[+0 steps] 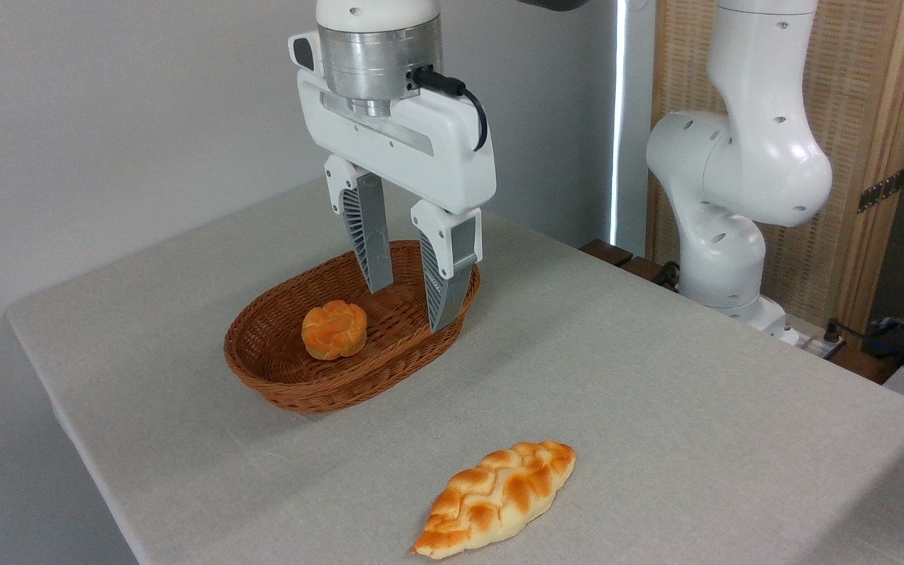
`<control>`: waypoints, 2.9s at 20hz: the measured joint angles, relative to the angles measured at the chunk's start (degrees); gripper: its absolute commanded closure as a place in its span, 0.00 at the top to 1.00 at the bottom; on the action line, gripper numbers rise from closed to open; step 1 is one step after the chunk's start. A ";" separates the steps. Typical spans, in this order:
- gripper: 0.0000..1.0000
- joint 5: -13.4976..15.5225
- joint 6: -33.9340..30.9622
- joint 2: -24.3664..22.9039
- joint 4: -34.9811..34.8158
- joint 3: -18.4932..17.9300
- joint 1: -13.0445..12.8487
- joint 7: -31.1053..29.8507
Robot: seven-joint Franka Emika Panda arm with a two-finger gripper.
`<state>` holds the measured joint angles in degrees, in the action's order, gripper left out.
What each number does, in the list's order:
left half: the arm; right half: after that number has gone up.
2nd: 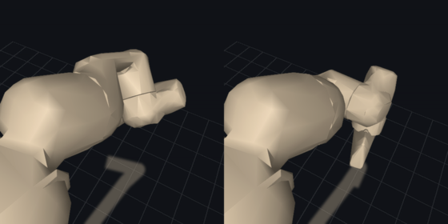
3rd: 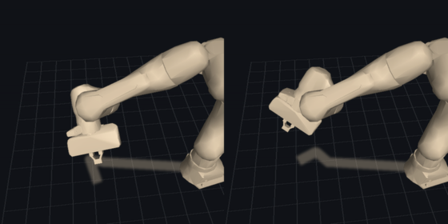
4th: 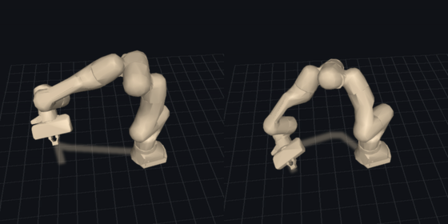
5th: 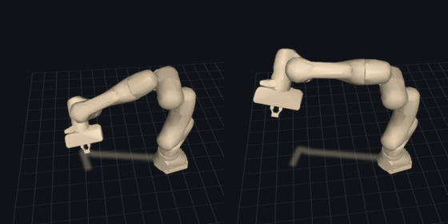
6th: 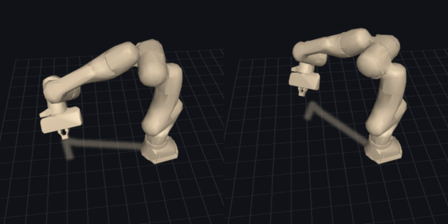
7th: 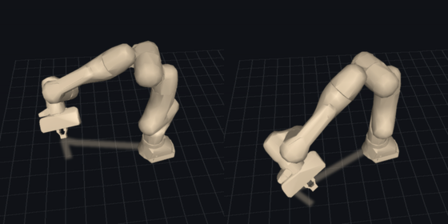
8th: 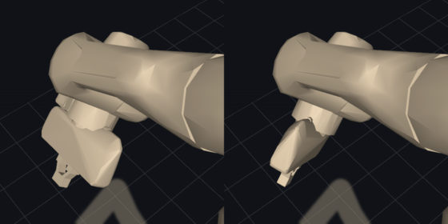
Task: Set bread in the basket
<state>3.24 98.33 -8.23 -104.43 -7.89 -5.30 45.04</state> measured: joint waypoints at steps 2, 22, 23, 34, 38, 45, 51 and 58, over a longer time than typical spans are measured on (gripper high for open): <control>1.00 0.09 -0.28 0.00 0.01 0.69 0.58 0.00; 1.00 0.15 -3.66 -0.17 0.15 -1.10 1.37 4.36; 1.00 0.15 -3.66 -0.17 0.15 -1.09 1.37 4.36; 1.00 -1.95 -0.57 0.06 -3.68 -2.03 1.53 4.40; 1.00 -3.44 5.44 0.47 -9.27 -2.52 1.73 4.45; 1.00 -6.55 15.61 0.68 -17.17 -4.60 1.94 5.99; 1.00 -6.90 24.75 0.89 -22.76 -5.81 1.96 6.48; 1.00 -6.91 25.15 0.87 -24.78 -6.68 1.73 7.90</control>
<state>-3.67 123.48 -7.36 -129.20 -14.56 -3.57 52.94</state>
